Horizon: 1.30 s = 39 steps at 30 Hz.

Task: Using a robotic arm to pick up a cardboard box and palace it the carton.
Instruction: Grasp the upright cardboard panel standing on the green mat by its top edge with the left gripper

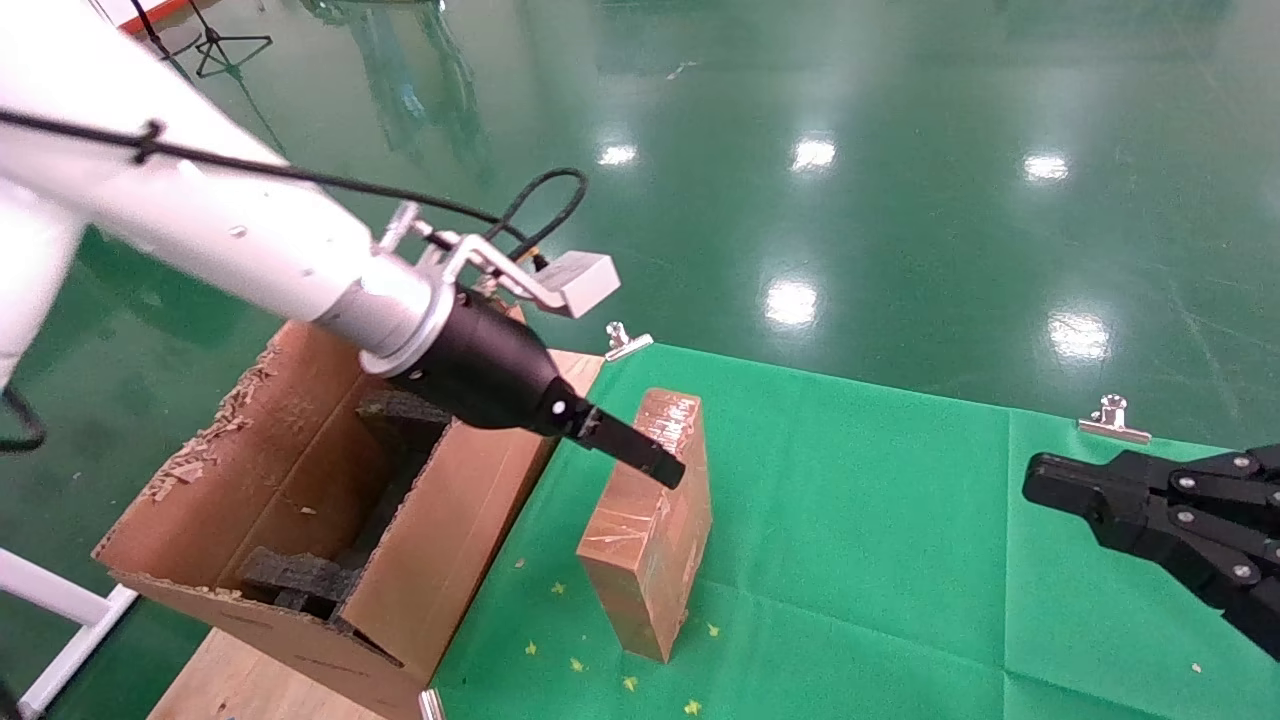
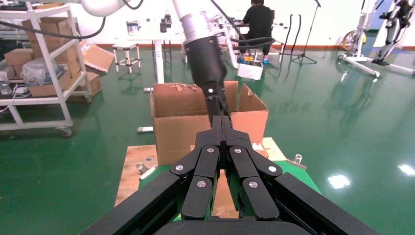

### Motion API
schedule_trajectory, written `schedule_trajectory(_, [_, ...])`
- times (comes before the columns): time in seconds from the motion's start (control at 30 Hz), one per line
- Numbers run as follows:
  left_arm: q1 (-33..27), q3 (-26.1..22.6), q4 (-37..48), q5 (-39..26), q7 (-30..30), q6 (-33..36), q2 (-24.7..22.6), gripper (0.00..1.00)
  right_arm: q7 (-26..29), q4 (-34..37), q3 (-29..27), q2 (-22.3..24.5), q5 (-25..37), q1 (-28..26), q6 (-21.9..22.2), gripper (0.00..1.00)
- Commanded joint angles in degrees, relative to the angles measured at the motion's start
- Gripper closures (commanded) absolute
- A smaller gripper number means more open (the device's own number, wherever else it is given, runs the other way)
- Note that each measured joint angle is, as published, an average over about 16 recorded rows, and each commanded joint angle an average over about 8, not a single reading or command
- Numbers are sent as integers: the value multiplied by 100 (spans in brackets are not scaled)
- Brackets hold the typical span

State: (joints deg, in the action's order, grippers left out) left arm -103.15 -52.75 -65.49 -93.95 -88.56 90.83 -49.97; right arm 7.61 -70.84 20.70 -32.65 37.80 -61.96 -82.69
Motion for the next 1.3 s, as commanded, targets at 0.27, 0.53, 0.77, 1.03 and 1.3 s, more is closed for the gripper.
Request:
schedule_trajectory(0.27, [-512, -951, 530, -132, -546, -15, -635, 0, 0, 0, 0, 0, 0, 0, 0, 100])
schedule_trajectory(0.53, [-708, -1545, 785, -76, -666, -43, -997, 0, 0, 0, 0, 0, 0, 0, 0, 61])
schedule_trajectory(0.77, [-812, -1893, 935, 87, -681, -57, -1185, 0, 0, 0, 0, 0, 0, 0, 0, 0])
schedule_trajectory(1.03, [-903, -2161, 1058, 240, -682, -78, -1276, 44, 0, 0, 0, 0, 0, 0, 0, 0])
schedule_trajectory(1.3, [-907, -2219, 1096, 342, -653, -85, -1298, 100, 0, 1, 0, 1, -1, 1, 1, 0])
